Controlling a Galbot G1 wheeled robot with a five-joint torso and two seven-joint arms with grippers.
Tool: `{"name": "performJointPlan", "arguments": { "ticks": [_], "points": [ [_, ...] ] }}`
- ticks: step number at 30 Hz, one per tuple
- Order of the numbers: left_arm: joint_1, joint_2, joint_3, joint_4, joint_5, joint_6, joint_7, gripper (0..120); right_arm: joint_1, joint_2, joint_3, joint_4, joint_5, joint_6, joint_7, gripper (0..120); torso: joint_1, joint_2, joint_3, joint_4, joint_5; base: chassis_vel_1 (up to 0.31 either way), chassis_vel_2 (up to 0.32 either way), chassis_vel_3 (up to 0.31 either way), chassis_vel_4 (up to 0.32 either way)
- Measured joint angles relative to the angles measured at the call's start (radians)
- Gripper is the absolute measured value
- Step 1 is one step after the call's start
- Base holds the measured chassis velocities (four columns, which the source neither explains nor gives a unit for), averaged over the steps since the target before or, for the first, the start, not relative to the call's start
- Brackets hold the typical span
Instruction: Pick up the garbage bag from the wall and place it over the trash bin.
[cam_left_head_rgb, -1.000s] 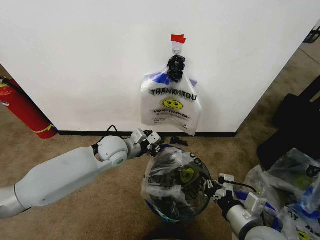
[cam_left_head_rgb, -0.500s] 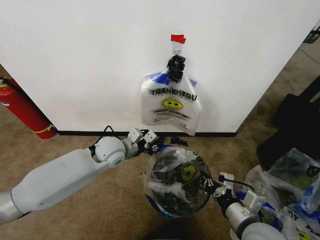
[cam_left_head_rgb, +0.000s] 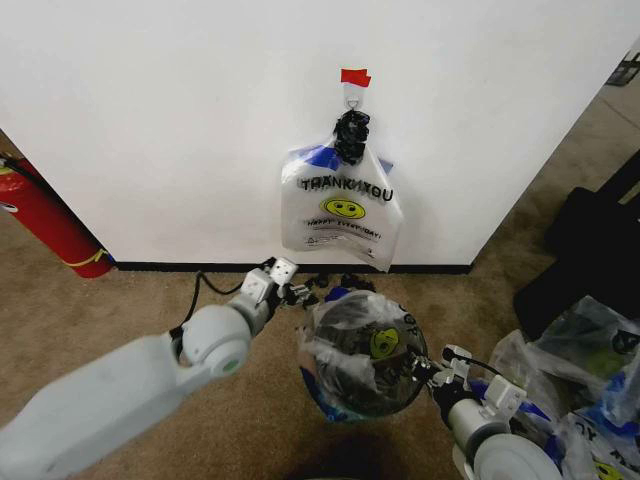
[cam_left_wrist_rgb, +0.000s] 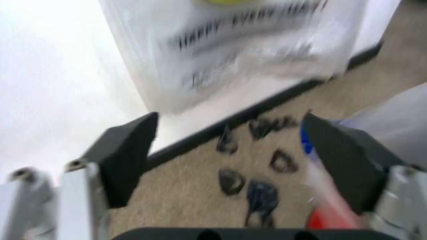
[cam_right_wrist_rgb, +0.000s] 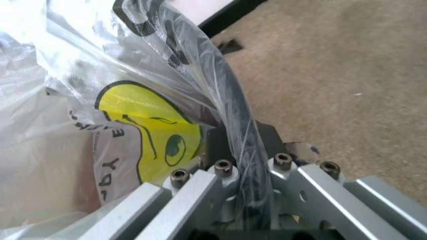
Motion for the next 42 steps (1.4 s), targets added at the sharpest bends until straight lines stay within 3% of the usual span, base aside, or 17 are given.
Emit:
{"name": "performJointPlan", "arguments": {
  "ticks": [3,5,8,11,14,17,22,25,27,31,34,42],
  "points": [
    [0.025,0.005,-0.008,-0.066,-0.002,-0.003,-0.011,97,-0.008,0.021,0.001,0.009,-0.015,0.016,0.019,0,0.000,0.000,0.000,0.0000,0.0004,0.000,0.000,0.000,0.000],
    [0.037,0.002,0.001,-0.135,-0.014,0.000,-0.006,99,-0.025,0.050,0.006,0.037,-0.052,0.040,0.028,0,0.000,0.000,0.000,-0.0017,-0.0003,0.000,0.000,0.000,0.000],
    [0.052,0.002,0.005,-0.175,-0.019,0.011,0.000,96,-0.024,0.060,0.005,0.049,-0.066,0.049,0.033,0,0.000,0.000,0.000,-0.0016,-0.0003,0.000,0.000,0.000,0.000],
    [0.106,-0.004,0.007,-0.244,-0.025,0.040,0.010,85,-0.016,0.075,-0.003,0.065,-0.101,0.059,0.044,0,0.000,0.000,0.000,-0.0001,0.0000,0.000,0.000,0.000,0.000],
    [0.120,-0.011,0.026,-0.266,-0.029,0.079,0.047,68,-0.034,0.077,-0.008,0.050,-0.199,0.104,0.023,0,0.000,0.000,0.000,-0.0006,0.0000,0.000,0.000,0.000,0.000],
    [0.102,-0.013,0.039,-0.262,-0.034,0.094,0.061,65,-0.038,0.077,-0.009,0.046,-0.232,0.122,0.019,0,0.000,0.000,0.000,-0.0008,0.0006,0.000,0.000,0.000,0.000],
    [-0.015,-0.073,0.098,-0.232,-0.161,0.150,0.072,39,-0.052,0.087,-0.026,0.056,-0.344,0.179,0.004,0,0.000,0.000,0.000,-0.0009,0.0000,0.000,0.000,0.000,0.000],
    [-0.031,-0.087,0.106,-0.224,-0.195,0.158,0.064,35,-0.055,0.092,-0.030,0.055,-0.358,0.187,0.002,0,0.000,0.000,0.000,-0.0008,0.0001,0.000,0.000,0.000,0.000],
    [-0.055,-0.106,0.116,-0.204,-0.234,0.167,0.050,23,-0.055,0.097,-0.034,0.045,-0.373,0.195,-0.001,0,0.000,0.000,0.000,-0.0006,0.0001,0.000,0.000,0.000,0.000],
    [-0.088,-0.135,0.131,-0.176,-0.271,0.202,-0.012,14,-0.050,0.100,-0.038,0.028,-0.390,0.199,-0.006,0,0.000,0.000,0.000,-0.0006,0.0000,0.000,0.000,0.000,0.000],
    [-0.135,-0.188,0.152,-0.141,-0.371,0.269,-0.141,0,-0.038,0.104,-0.042,0.013,-0.396,0.179,-0.008,0,0.000,0.000,0.000,-0.0006,0.0000,0.000,0.000,0.000,0.000],
    [-0.205,-0.310,0.215,-0.053,-0.453,0.274,-0.201,0,-0.015,0.107,-0.037,-0.014,-0.398,0.172,0.001,0,0.000,0.000,0.000,-0.0006,0.0002,0.000,0.000,0.000,0.000]
  ]
}}
